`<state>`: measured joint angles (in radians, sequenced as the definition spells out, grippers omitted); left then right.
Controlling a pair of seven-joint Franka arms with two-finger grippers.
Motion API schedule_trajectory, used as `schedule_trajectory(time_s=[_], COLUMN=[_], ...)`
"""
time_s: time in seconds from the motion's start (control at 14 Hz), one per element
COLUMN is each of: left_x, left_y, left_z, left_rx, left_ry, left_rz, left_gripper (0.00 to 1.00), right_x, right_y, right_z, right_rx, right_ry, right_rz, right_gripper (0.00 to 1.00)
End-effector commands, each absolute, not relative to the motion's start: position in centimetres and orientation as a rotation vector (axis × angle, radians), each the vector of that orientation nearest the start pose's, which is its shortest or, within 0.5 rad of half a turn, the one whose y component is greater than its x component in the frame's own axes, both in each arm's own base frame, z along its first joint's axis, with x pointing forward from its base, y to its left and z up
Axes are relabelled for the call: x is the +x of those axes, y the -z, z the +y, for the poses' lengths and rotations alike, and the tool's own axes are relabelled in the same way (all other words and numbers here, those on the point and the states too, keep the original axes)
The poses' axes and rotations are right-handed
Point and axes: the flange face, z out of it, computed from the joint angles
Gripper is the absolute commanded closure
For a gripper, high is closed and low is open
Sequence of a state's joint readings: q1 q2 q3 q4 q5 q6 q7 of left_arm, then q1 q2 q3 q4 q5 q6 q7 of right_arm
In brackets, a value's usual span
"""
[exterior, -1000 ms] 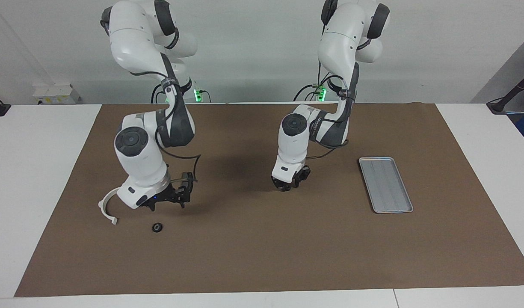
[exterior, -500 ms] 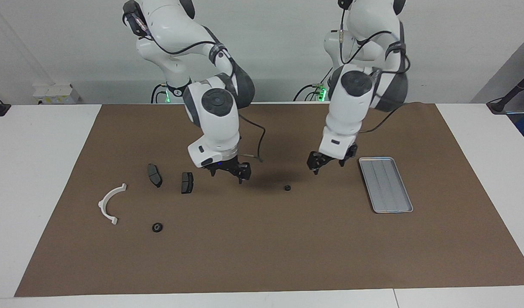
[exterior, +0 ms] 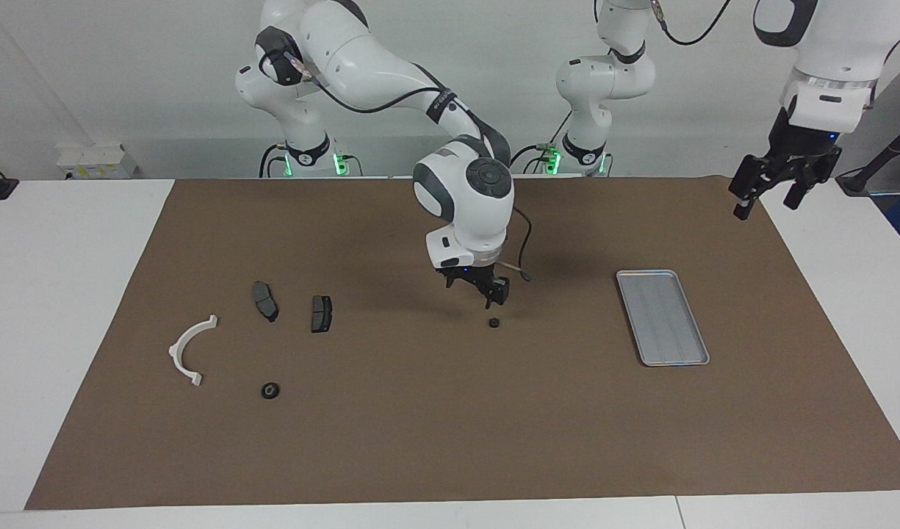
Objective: Place bearing gear from tray to pile
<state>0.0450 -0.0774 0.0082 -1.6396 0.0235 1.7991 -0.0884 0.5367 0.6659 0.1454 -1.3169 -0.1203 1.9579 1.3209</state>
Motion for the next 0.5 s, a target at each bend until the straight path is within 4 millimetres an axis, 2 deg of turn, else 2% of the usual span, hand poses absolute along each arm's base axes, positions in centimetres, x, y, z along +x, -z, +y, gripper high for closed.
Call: schedule_trajectory(time_s=[0.0,0.07,0.14,0.21,0.29,0.43], left_x=[53.0,51.8,50.6,50.6,51.0,53.3], left_y=[-64.4,-61.9,-60.5,-59.2,-59.1,-60.4], left_z=[1.7,1.2,0.6,-0.3,-0.3,-0.1], left_rx=[-3.12,-3.124,-3.123,-3.126,-3.125,-3.116], left_ry=[0.219,0.117,0.094,0.106,0.109,0.047], left_rz=[-0.159,-0.14,-0.109,-0.08,-0.076,-0.073], left_gripper=[0.0,0.0,0.0,0.0,0.0,0.0], right_x=[59.5,59.4,59.1,58.9,58.9,58.2], right_y=[-32.9,-32.5,-31.9,-31.3,-30.3,-29.7], right_z=[45.1,45.3,46.0,46.8,47.0,48.1], right_rx=[-2.965,-2.965,-2.971,-2.974,-2.994,-3.022], right_ry=[0.058,0.057,0.059,0.059,0.073,0.112], right_rz=[1.024,1.021,1.006,0.991,0.978,0.927], right_gripper=[0.0,0.0,0.0,0.0,0.0,0.0])
